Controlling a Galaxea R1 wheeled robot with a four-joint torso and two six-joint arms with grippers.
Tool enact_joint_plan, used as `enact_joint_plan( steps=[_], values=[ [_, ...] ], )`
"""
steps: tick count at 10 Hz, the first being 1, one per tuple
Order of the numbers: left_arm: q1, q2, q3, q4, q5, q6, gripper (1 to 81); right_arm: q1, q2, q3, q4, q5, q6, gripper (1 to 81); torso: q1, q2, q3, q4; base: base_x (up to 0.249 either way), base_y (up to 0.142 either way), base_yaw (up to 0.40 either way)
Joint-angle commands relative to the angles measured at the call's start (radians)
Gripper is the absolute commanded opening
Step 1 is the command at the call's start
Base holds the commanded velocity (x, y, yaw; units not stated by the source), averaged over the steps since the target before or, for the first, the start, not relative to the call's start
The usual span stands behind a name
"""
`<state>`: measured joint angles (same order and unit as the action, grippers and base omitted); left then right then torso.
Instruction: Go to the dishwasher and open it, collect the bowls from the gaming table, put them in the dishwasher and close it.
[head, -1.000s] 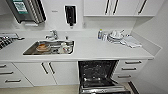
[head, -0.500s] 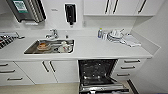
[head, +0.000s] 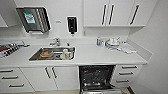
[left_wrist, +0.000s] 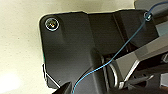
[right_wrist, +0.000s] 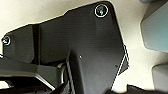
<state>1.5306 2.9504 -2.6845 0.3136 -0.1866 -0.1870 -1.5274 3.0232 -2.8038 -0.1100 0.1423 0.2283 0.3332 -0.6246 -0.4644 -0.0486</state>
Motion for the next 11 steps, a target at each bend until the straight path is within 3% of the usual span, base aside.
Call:
enact_joint_plan(
  steps=[1,3,4,5,8,9,11],
  values=[
    [-0.014,-0.005,-0.002,-0.001,0.052,0.0,81.1,0.023,-0.005,-0.002,0.009,-0.058,-0.004,81.1,-0.063,0.097,0.094,0.0,0.0,0.0,0.0],
    [-0.014,-0.005,-0.002,0.001,0.052,0.0,81.1,0.025,-0.004,-0.002,0.009,-0.058,-0.004,81.1,-0.109,0.168,0.165,0.0,0.0,0.0,0.0],
    [-0.014,-0.005,-0.002,0.001,0.052,0.0,81.1,0.025,-0.004,-0.002,0.009,-0.059,-0.004,81.1,-0.134,0.206,0.173,0.0,0.0,0.0,0.0],
    [-0.014,-0.005,-0.002,0.001,0.052,0.0,81.1,0.023,-0.004,-0.002,0.007,-0.058,-0.004,81.1,-0.158,0.241,0.137,0.0,0.0,0.0,0.0],
    [-0.014,-0.005,-0.002,0.001,0.052,0.0,81.1,0.026,-0.004,0.0,0.007,-0.06,-0.004,81.1,-0.218,0.332,0.161,0.0,0.0,0.0,0.0],
    [-0.014,-0.005,-0.002,0.001,0.052,0.0,81.1,0.026,-0.002,0.0,0.012,-0.06,0.0,81.1,-0.241,0.368,0.233,0.0,0.0,0.0,0.0],
    [-0.014,-0.007,-0.002,0.001,0.052,0.0,81.1,0.028,-0.001,0.0,0.01,-0.06,0.0,81.1,-0.279,0.427,0.255,0.0,0.0,0.0,0.0]
  ],
)
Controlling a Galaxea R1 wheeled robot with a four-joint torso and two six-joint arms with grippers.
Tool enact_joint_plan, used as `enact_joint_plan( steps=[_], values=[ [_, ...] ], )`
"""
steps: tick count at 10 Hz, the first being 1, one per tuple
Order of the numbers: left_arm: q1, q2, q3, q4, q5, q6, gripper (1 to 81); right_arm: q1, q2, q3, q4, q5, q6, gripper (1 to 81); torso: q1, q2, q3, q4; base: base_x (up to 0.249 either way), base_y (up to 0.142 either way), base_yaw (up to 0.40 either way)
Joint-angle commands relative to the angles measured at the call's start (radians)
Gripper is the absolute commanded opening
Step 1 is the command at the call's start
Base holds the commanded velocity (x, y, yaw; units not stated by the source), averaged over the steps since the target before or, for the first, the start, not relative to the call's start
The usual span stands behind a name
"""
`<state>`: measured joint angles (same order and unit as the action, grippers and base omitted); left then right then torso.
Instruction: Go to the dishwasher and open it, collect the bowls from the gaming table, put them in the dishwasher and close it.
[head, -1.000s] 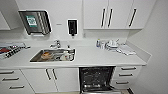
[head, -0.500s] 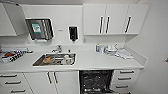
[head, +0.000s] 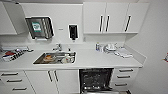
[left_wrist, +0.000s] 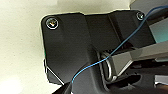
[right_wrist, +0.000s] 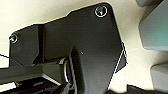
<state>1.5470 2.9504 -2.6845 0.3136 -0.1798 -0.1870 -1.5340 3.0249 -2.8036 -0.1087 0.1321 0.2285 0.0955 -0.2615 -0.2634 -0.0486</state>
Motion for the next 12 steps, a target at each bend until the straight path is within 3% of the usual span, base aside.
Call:
enact_joint_plan(
  steps=[1,2,3,4,5,6,10,11,12],
  values=[
    [-0.031,-0.007,-0.002,0.001,0.045,0.0,81.1,0.034,-0.002,0.0,0.009,-0.049,-0.002,81.1,-0.062,0.096,0.077,0.0,0.0,0.0,0.0],
    [-0.031,-0.007,-0.002,0.001,0.045,0.0,81.1,0.034,-0.004,0.0,0.006,-0.049,-0.005,81.1,-0.084,0.131,0.102,0.0,0.0,0.0,0.0],
    [-0.031,-0.007,-0.002,0.001,0.045,0.0,81.1,0.034,-0.005,0.0,0.006,-0.049,-0.005,81.1,-0.095,0.261,0.111,0.0,0.0,0.0,0.0],
    [-0.031,-0.007,-0.002,0.001,0.045,0.0,81.1,0.034,-0.004,0.0,0.006,-0.049,-0.006,81.1,-0.095,0.203,0.07,0.0,0.0,0.0,0.0],
    [-0.031,-0.005,-0.005,0.001,0.045,0.0,81.1,0.033,-0.004,0.0,0.006,-0.049,-0.006,81.1,-0.095,0.237,0.076,0.0,0.0,0.0,0.0],
    [-0.032,-0.005,-0.003,0.001,0.045,0.0,81.1,0.031,-0.004,0.0,0.004,-0.049,-0.006,81.1,-0.083,0.172,0.082,0.0,0.0,0.0,0.0],
    [-0.031,-0.002,-0.003,0.001,0.045,0.0,81.1,0.03,-0.004,0.0,0.006,-0.049,-0.005,81.1,-0.088,0.229,0.084,0.0,0.0,0.0,0.0],
    [-0.031,-0.002,-0.003,-0.001,0.045,0.0,81.1,0.03,-0.004,0.0,0.006,-0.049,-0.006,81.1,-0.089,0.229,0.16,0.0,0.0,0.0,0.0],
    [-0.032,0.0,-0.003,-0.001,0.045,0.0,81.1,0.028,-0.004,0.0,0.006,-0.049,-0.006,81.1,-0.088,0.229,0.17,0.0,0.0,0.0,0.0]
  ],
)
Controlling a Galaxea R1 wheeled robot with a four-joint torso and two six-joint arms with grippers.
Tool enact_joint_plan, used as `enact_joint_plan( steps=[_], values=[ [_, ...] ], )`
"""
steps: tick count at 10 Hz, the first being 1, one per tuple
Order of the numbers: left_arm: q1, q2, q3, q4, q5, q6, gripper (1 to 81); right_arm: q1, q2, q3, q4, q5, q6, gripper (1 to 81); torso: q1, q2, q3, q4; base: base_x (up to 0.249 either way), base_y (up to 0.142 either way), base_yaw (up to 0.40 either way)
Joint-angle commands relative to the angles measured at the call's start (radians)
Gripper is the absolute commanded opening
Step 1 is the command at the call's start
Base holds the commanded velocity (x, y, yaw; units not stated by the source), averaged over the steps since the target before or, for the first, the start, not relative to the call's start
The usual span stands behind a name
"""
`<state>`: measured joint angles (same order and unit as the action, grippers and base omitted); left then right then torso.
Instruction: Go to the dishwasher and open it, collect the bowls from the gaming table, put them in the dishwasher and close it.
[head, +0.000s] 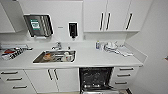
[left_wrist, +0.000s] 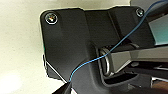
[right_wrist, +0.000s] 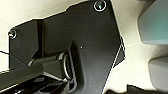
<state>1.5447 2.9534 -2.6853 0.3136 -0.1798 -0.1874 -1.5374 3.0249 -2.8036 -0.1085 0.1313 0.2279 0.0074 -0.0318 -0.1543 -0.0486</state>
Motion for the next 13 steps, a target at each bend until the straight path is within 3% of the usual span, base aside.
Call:
enact_joint_plan(
  steps=[1,2,3,4,6,7,8,13],
  values=[
    [-0.03,-0.003,-0.002,-0.001,0.045,0.0,81.1,0.033,-0.004,0.0,0.006,-0.048,-0.005,81.1,0.0,0.0,0.078,0.0,0.0,0.0,0.0],
    [-0.028,-0.003,-0.002,-0.002,0.046,0.0,81.1,0.033,-0.004,0.0,0.006,-0.048,-0.005,81.1,0.0,0.0,0.107,0.0,0.0,0.0,0.0],
    [-0.028,-0.003,-0.004,-0.005,0.049,0.0,81.1,0.036,-0.004,0.0,0.004,-0.048,-0.005,81.1,0.0,0.0,0.058,0.0,0.0,0.0,0.0],
    [-0.028,-0.002,-0.005,-0.03,0.059,0.002,81.1,0.036,-0.002,0.0,0.004,-0.05,-0.005,81.1,-0.001,0.0,0.083,0.0,0.0,0.0,0.0],
    [-0.024,0.01,-0.013,-0.117,0.077,0.014,81.1,0.038,-0.004,0.0,0.004,-0.05,-0.005,81.1,-0.002,0.0,0.098,0.0,0.0,0.0,0.0],
    [-0.024,0.026,-0.045,-0.131,0.124,0.055,81.1,0.039,-0.004,0.0,0.004,-0.05,-0.005,81.1,-0.002,-0.001,0.096,0.0,0.0,0.0,0.0],
    [-0.03,0.043,-0.084,-0.134,0.134,0.068,81.1,0.039,-0.002,0.0,0.004,-0.05,-0.005,81.1,-0.003,0.0,0.096,0.0,0.0,0.0,0.0],
    [-0.059,0.078,-0.122,-0.131,0.134,0.068,81.1,0.038,0.013,-0.002,0.01,-0.05,-0.001,81.1,-0.003,0.0,0.096,0.0,0.0,0.0,0.0]
  ],
)
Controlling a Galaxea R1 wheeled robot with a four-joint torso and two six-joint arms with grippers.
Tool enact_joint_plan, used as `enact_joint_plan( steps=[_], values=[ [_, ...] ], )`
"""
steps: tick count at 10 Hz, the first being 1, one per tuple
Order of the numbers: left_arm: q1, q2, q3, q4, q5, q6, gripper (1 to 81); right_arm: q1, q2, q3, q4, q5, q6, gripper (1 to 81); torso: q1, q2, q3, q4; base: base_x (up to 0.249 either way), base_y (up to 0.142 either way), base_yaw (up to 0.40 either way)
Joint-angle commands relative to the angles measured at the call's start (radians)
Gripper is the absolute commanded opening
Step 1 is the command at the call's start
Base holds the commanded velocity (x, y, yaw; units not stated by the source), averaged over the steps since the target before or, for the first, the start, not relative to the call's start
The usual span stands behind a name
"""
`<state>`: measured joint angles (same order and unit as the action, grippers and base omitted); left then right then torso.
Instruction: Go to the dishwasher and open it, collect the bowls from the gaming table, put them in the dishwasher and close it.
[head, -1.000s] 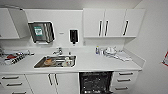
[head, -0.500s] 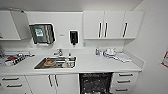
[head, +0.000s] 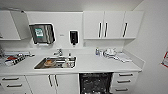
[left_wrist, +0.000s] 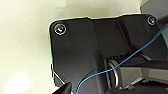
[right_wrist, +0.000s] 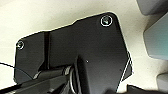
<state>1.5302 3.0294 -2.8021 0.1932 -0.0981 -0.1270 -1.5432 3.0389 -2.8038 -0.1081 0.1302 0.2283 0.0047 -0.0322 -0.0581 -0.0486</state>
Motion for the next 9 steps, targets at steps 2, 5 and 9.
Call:
enact_joint_plan(
  steps=[2,5,9],
  values=[
    [-0.048,0.002,-0.005,-0.012,0.051,0.006,81.1,0.039,0.004,0.001,0.01,-0.049,-0.003,81.1,0.0,0.0,0.0,0.0,0.0,0.0,0.0],
    [-0.048,0.004,-0.005,-0.011,0.051,0.007,81.1,0.039,0.023,0.001,0.01,-0.049,-0.003,81.1,0.0,0.0,0.0,0.0,0.0,0.0,0.0],
    [-0.048,-0.004,-0.005,-0.014,0.052,0.006,81.1,0.037,0.023,-0.002,0.01,-0.049,-0.003,81.1,0.0,0.0,0.0,0.0,0.0,0.0,0.0]
  ],
)
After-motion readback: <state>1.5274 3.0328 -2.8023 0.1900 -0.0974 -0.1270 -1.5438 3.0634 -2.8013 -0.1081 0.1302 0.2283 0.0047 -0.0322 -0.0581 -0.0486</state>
